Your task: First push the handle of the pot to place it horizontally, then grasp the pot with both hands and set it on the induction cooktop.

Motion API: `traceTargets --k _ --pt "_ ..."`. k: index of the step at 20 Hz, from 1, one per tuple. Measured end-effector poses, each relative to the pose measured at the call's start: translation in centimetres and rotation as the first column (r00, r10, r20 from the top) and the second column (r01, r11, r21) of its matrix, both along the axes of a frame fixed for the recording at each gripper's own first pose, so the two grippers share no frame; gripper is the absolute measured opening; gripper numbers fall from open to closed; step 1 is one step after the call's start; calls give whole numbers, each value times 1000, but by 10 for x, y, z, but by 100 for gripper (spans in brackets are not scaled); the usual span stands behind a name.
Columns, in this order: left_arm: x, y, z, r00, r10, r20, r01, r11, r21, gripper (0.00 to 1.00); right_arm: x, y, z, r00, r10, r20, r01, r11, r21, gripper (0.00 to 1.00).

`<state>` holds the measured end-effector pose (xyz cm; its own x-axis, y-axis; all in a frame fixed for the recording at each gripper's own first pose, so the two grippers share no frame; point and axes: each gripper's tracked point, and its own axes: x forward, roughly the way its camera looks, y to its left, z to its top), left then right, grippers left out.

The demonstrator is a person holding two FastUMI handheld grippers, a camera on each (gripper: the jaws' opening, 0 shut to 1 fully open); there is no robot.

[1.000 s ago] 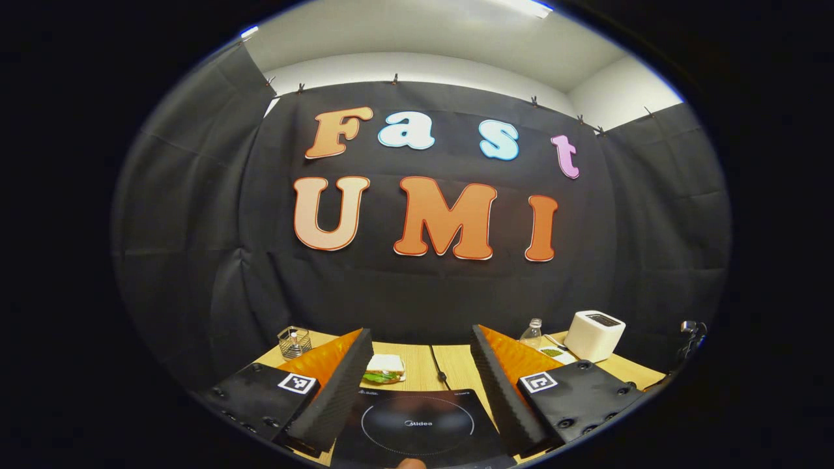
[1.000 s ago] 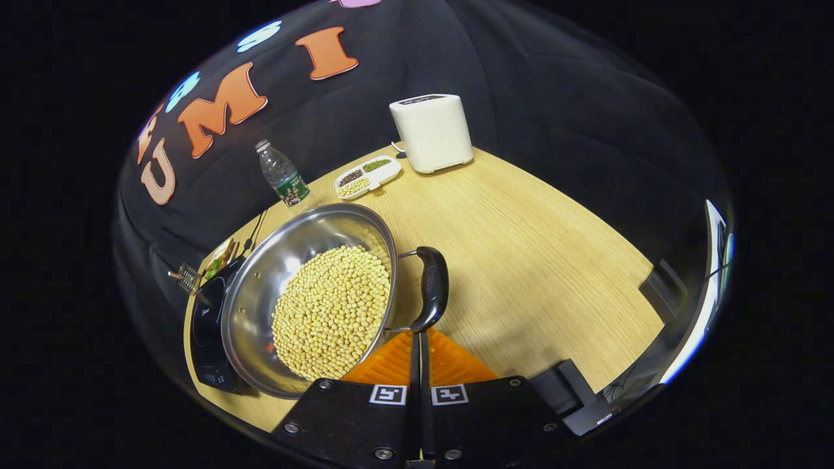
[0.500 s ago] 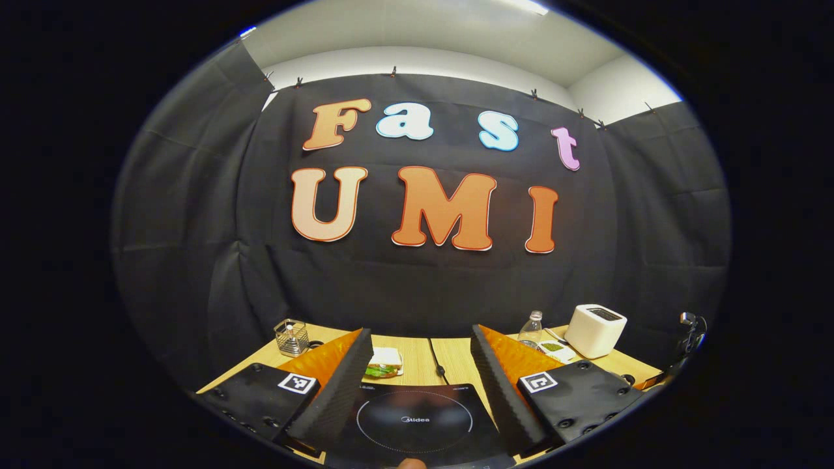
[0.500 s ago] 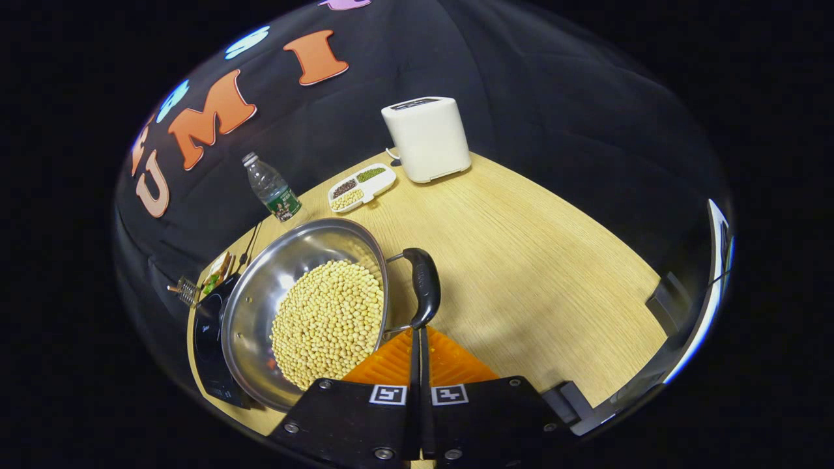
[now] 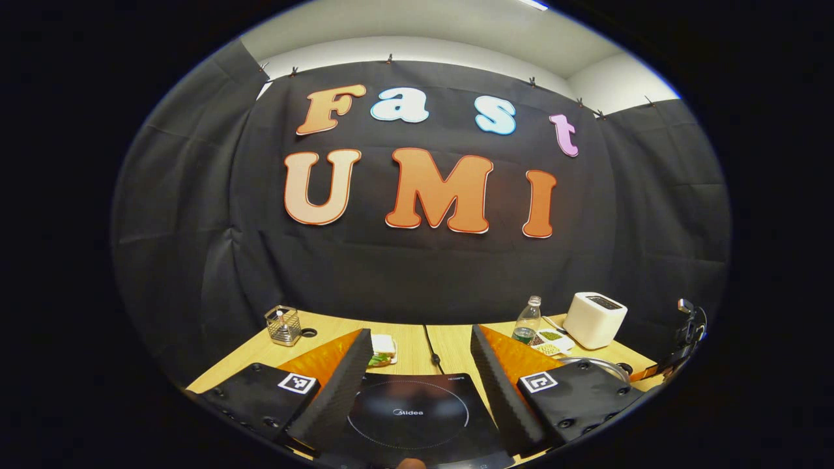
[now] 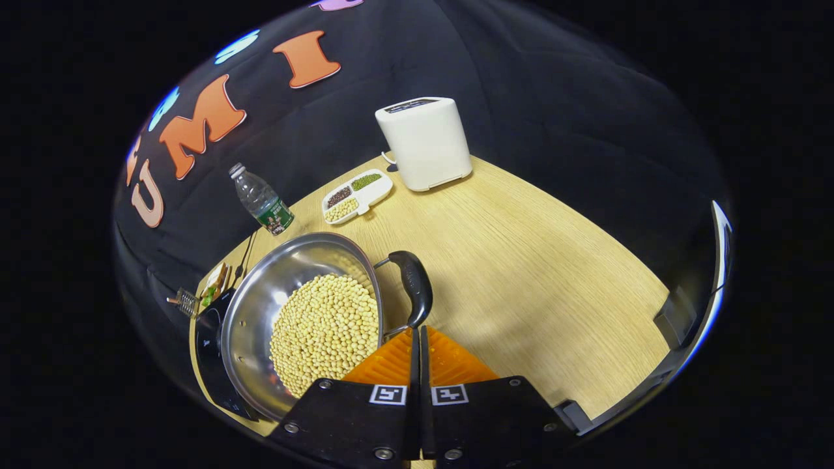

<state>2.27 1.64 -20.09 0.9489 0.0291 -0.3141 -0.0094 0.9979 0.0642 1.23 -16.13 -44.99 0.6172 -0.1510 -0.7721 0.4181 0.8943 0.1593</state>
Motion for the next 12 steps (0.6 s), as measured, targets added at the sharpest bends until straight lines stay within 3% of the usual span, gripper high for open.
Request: traceTargets --k 12 --pt "-2 -33 -34 998 -13 -64 10 999 -53 98 26 -9 -3 1000 12 1 -12 1000 -7 0"
